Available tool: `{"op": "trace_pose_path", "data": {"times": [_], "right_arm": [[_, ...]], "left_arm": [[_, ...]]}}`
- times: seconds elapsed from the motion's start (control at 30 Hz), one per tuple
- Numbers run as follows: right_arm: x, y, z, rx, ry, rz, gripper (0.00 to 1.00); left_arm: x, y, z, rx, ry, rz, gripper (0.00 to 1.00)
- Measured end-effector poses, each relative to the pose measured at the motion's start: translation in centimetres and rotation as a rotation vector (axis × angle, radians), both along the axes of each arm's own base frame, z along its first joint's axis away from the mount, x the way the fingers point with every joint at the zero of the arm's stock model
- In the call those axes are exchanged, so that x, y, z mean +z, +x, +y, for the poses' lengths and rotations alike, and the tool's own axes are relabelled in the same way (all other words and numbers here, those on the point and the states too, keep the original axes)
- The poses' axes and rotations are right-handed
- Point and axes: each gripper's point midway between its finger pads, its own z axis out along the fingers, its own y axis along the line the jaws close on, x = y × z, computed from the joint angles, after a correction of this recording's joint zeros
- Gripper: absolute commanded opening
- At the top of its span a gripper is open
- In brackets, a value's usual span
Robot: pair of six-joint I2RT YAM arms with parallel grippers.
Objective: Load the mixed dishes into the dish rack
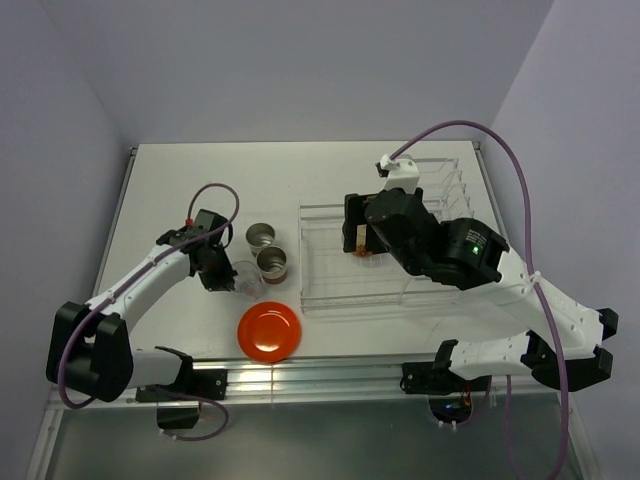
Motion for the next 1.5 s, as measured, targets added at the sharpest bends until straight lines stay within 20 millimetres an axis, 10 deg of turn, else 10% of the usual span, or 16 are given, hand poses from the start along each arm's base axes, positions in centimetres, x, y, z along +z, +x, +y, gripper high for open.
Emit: {"op": "trace_pose_path", "data": {"times": [0.3,0.73,1.17,1.5], "right_arm": [[-1.0,-0.1,0.1,0.007,-0.015,0.019,0.94],[-0.5,-2.2,3.8,0.193,0.151,0.067,0.95],[3.6,-5.6,7.0,0.483,0.472,0.053,0.96],[2.9,-6.4,8.5,0.613,0.603,0.114,0.96]], "left_arm": [[2.8,-1.2,1.3,0.031,-0.005,-0.037,0.00],[20.9,-1.0,-2.0,-0.052,-0.326,-0.484,0.00],[20.6,-4.0,-10.8,-0.190,-1.036,-0.368,0.00],[25.5,-6.2,-11.9,-0.289,-1.424,-0.384,0.00]]}}
